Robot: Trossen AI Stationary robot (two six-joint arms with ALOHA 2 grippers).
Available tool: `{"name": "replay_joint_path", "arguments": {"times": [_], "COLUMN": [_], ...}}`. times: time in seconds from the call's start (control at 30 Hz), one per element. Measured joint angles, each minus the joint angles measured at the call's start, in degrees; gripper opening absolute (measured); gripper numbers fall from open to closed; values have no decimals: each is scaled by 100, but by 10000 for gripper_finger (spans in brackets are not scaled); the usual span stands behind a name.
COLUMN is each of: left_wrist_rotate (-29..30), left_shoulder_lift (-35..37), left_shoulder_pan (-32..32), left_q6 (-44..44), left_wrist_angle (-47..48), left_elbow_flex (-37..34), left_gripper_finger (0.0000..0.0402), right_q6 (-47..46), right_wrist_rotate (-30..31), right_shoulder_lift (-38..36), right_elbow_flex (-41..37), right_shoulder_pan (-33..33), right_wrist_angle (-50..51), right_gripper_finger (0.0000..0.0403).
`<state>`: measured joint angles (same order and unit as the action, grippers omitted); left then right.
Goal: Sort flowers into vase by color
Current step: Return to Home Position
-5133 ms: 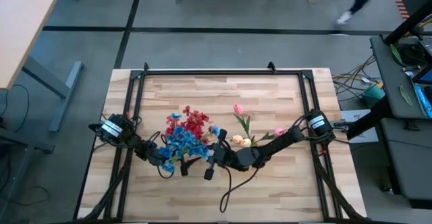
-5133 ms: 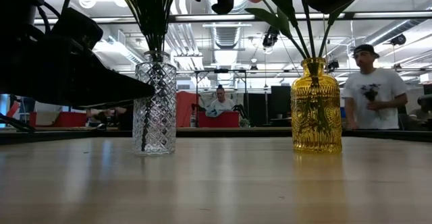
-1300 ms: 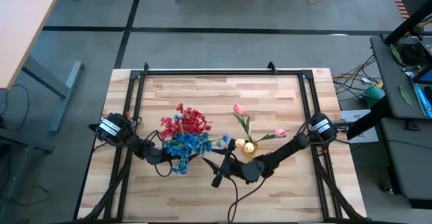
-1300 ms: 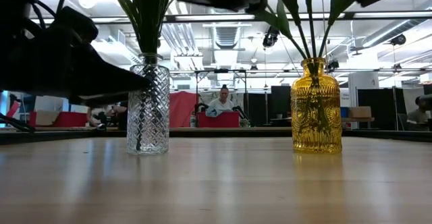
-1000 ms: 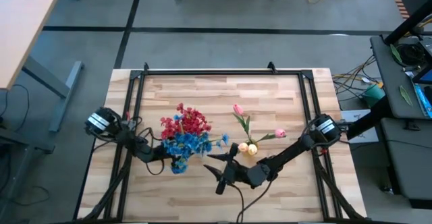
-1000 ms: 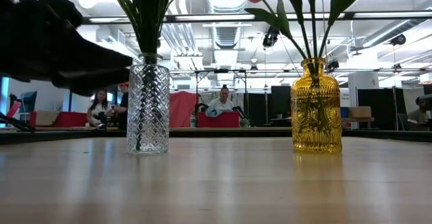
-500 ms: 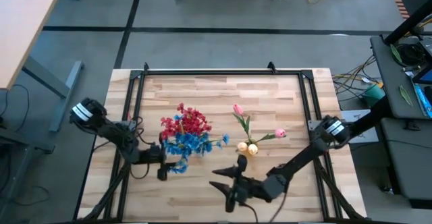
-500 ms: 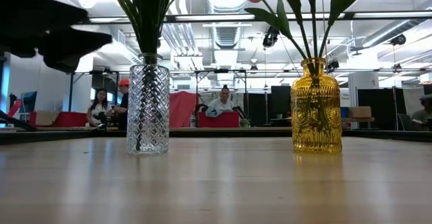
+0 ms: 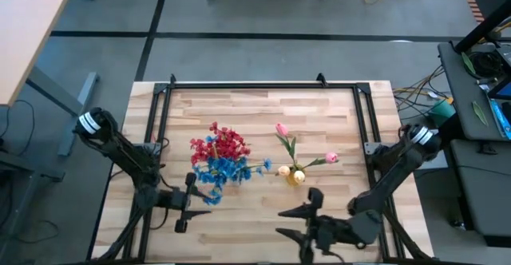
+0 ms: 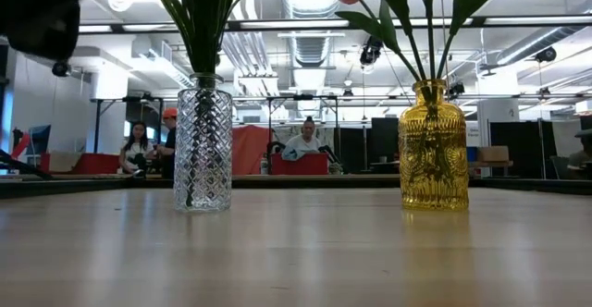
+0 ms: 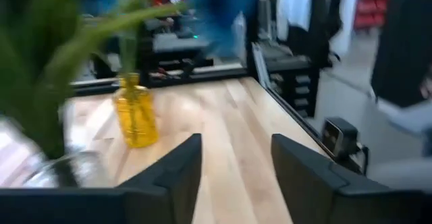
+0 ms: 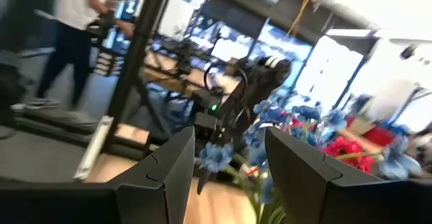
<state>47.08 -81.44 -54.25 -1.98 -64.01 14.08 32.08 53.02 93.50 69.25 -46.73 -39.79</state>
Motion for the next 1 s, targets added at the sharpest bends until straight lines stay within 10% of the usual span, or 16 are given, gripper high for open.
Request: {"name": "replay_joint_path", "arguments": {"times": [0.37, 0.6, 1.0], "left_wrist_rotate": [-1345, -1802, -1648], "left_shoulder_lift": [1010, 1598, 3274], "left_shoulder_pan": [-126, -558, -907], "left_q6": [-288, -1008, -1242], "left_wrist_angle": [4834, 7256, 7448], "left_elbow_flex": [1789, 2549, 1553], "left_gripper_finger": [14, 2, 0], "right_q6": [-2254, -2917, -3232], "right_wrist_rotate": [-88, -88, 321], "right_shoulder_lift": [-1461, -1763, -2425], "right_elbow_flex": [-13, -67, -914], "right_shoulder_pan": [-271, -392, -477], "right_wrist_angle": [3157, 4353, 4372], "right_gripper_finger": [173, 173, 164]}}
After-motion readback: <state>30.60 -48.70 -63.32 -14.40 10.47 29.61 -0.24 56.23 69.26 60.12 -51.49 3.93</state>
